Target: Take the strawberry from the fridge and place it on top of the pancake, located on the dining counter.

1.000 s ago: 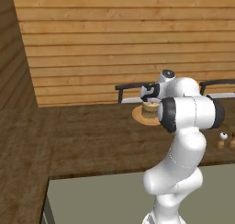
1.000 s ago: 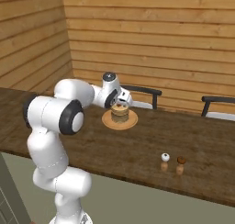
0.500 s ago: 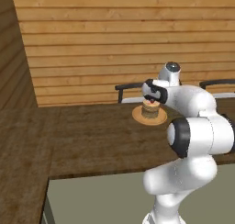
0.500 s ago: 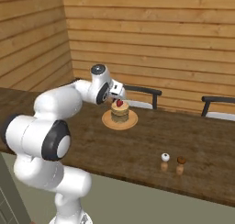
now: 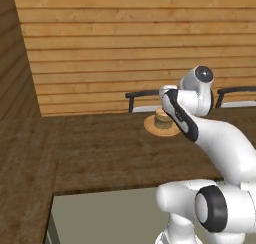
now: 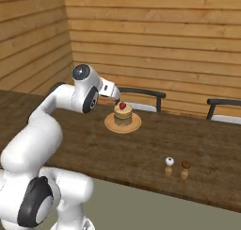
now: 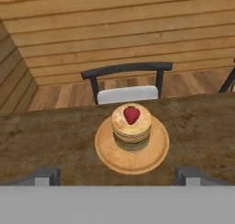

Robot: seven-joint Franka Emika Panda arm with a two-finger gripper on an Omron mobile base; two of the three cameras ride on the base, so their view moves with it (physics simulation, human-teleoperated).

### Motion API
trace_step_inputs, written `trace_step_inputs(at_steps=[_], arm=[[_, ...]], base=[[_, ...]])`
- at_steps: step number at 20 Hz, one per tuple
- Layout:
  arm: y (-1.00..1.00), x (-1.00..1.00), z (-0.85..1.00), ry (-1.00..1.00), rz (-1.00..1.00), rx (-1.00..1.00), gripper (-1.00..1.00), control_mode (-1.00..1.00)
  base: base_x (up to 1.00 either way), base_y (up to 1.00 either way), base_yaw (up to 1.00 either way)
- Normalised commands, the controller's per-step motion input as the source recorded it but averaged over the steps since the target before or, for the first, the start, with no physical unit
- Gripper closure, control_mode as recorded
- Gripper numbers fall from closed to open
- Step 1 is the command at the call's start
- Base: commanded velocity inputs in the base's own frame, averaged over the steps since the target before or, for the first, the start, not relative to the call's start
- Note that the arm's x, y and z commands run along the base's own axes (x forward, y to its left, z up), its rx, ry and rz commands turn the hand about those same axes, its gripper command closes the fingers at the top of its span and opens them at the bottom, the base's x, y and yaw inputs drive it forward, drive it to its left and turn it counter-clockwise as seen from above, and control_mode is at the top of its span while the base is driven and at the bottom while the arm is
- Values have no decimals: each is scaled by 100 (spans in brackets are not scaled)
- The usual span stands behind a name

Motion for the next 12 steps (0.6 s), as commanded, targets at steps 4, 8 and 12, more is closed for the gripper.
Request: trace_step_inputs(at_steps=[4, 8, 12], arm=[[1, -100, 70, -13, 0, 0, -100, -100], [2, -100, 63, -19, 0, 0, -100, -100], [24, -100, 70, -16, 0, 0, -100, -100]], base=[[0, 0, 0], [0, 0, 0], [0, 0, 0]])
